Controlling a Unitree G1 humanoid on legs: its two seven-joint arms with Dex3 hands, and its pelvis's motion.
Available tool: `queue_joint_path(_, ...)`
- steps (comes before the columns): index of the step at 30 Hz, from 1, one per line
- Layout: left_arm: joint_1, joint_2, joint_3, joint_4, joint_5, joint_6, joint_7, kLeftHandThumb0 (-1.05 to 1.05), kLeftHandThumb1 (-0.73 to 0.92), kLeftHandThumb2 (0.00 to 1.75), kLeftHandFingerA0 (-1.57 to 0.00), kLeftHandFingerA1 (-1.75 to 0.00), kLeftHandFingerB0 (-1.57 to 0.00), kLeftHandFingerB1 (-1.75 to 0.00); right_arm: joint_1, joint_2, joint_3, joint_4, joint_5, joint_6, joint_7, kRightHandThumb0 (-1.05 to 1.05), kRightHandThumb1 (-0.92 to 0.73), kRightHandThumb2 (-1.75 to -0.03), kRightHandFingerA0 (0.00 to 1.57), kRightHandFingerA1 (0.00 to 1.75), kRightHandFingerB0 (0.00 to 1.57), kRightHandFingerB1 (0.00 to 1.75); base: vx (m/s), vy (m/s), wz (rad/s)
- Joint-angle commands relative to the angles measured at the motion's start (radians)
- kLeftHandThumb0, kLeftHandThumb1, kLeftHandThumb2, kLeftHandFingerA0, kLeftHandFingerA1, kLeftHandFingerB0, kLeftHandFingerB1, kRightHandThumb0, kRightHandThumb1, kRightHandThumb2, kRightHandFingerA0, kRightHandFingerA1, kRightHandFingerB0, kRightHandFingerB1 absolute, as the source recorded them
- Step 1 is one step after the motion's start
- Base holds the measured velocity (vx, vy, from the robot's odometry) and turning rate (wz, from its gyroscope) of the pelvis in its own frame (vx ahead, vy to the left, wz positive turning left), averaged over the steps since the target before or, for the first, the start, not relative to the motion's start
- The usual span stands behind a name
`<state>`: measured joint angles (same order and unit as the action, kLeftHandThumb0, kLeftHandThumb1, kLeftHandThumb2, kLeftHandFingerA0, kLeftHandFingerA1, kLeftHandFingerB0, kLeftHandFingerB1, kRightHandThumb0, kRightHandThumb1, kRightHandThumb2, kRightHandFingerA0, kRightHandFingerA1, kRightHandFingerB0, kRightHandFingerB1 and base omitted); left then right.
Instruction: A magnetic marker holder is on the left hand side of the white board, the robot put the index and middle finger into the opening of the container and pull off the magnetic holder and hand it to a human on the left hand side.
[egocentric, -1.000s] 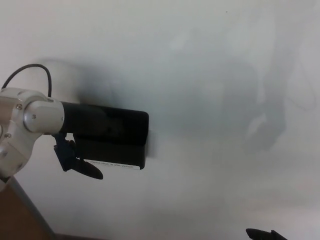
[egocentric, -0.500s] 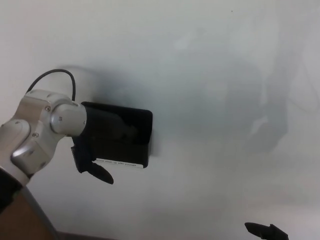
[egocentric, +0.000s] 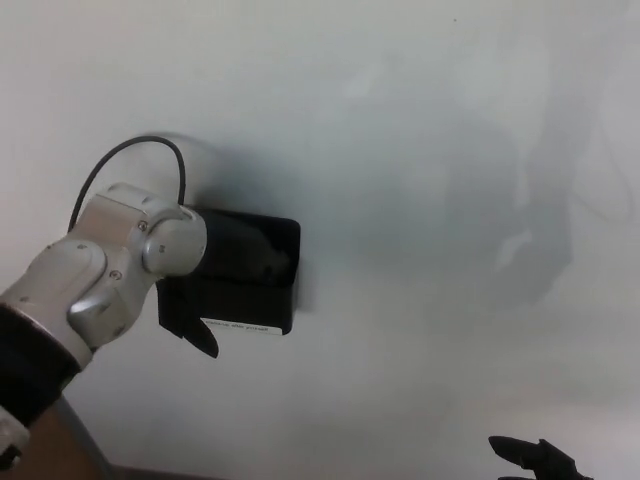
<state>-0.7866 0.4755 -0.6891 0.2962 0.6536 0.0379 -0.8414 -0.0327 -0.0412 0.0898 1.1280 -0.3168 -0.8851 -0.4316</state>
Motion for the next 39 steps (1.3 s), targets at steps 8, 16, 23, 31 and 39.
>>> queue_joint_path(8,-0.065,-0.032,-0.133,0.121,0.192,0.000,0.083,-0.28,0.71,0.61,-0.72,-0.73,-0.66,-0.45,-0.021,-0.013,-0.008,-0.004,0.015,-0.005,0.005,-0.55,-0.68,-0.61,0.77,0.50,0.66,0.46,0.00,0.000,0.00)
queue_joint_path(16,-0.064,-0.097,-0.011,0.268,0.028,-0.020,0.067,-0.25,0.67,0.83,-0.74,-1.55,-0.70,-1.37,-0.028,-0.017,-0.004,-0.006,0.008,0.005,0.007,-0.56,-0.69,-0.61,0.78,0.50,0.68,0.47,0.00,0.000,0.00)
queue_joint_path(23,-0.078,-0.126,0.070,0.402,-0.070,-0.117,0.050,-0.23,0.57,0.99,-0.76,-1.68,-0.68,-1.50,-0.034,-0.020,-0.001,-0.009,0.003,0.000,0.004,-0.55,-0.70,-0.61,0.79,0.51,0.69,0.47,0.00,0.000,0.01)
queue_joint_path(31,-0.092,-0.154,0.211,0.519,-0.209,-0.111,-0.047,-0.14,0.60,0.93,-0.84,-1.64,-0.69,-1.47,-0.046,-0.026,0.001,-0.006,0.005,-0.010,0.008,-0.54,-0.71,-0.61,0.80,0.52,0.72,0.48,0.00,0.000,0.00)
queue_joint_path(39,-0.067,-0.218,0.454,0.613,-0.441,0.082,-0.189,-0.04,0.61,0.94,-0.79,-1.61,-0.80,-1.16,-0.049,-0.034,-0.001,-0.004,0.010,-0.007,0.021,-0.53,-0.72,-0.62,0.82,0.52,0.73,0.49,0.00,0.000,0.00)
